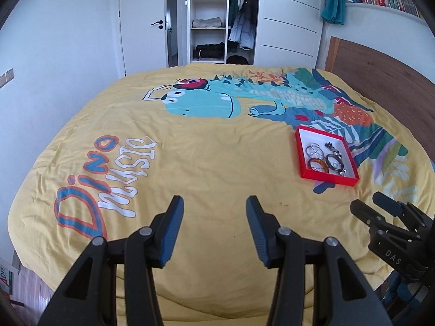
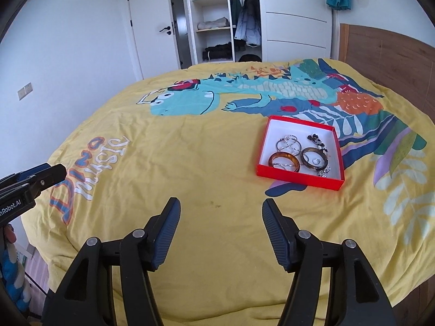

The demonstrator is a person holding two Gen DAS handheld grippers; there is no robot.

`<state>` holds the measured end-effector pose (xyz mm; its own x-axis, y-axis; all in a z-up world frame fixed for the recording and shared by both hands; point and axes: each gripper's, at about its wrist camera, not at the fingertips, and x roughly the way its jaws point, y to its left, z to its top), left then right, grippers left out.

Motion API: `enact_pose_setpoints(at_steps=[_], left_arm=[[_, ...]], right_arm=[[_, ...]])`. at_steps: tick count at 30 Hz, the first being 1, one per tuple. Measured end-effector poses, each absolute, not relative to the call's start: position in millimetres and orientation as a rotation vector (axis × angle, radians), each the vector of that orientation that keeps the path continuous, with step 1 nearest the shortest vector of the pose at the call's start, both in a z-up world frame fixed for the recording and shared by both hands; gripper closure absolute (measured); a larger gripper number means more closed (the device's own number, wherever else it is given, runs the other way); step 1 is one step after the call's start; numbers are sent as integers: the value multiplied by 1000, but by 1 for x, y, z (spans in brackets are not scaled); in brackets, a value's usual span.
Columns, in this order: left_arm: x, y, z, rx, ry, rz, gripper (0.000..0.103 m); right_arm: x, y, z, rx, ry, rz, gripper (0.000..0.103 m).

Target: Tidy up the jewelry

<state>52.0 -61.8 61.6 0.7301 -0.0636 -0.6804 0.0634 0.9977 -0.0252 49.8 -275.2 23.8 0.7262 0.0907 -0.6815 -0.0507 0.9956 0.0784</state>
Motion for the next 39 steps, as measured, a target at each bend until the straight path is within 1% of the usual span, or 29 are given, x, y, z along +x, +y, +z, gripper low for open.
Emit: enact_pose_setpoints(at_steps=[3, 6, 8, 21, 39], left_arm=[[44, -59, 64, 6, 732, -64, 57], [38, -57, 65, 8, 722, -69, 57], [34, -56, 66, 10, 726, -66, 57], [23, -34, 65, 20, 750, 73, 57], [-6, -30, 72, 10, 722, -7, 57]], right_arm=[[43, -270, 28, 45, 748, 77, 40], [36, -268, 31, 41, 741, 75, 37], [32, -267, 32, 40, 738, 74, 36], [11, -261, 36, 31, 722, 80, 35], [-14, -253, 37, 8, 715, 102, 33]])
